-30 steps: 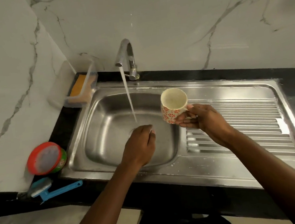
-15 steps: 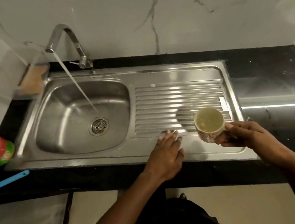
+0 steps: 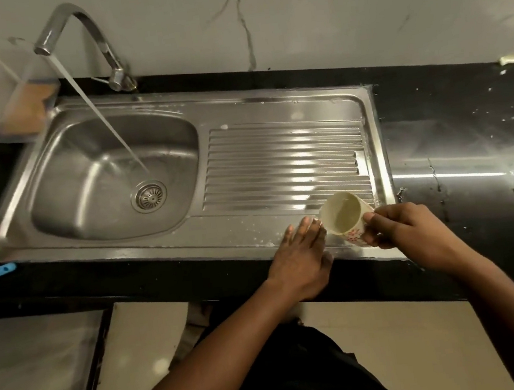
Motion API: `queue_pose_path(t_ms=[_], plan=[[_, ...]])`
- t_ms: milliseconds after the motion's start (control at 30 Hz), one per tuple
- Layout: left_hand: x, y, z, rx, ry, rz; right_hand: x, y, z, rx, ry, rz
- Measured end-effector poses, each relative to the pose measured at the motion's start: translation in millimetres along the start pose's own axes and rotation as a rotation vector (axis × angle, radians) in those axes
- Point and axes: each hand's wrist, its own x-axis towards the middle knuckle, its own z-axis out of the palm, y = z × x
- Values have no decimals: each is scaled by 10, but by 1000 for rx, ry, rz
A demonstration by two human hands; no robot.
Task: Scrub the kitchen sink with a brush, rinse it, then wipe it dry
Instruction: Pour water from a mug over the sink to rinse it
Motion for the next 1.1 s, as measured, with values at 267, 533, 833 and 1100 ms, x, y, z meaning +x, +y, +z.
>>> queue_pose_path(t_ms=[267,533,833,1100], plan=[[-251,-367,-113,28,-2,-216,-37,7,-26,180,-42,12],[-90,-197,-106,12,-34,-175,-234,226,-344,303,-9,98],[407,111,-6,29,5,65,-61,38,-153,-114,77,21],[368,-309,-155,9,103,-165,62,-13,-62,339,135,81]])
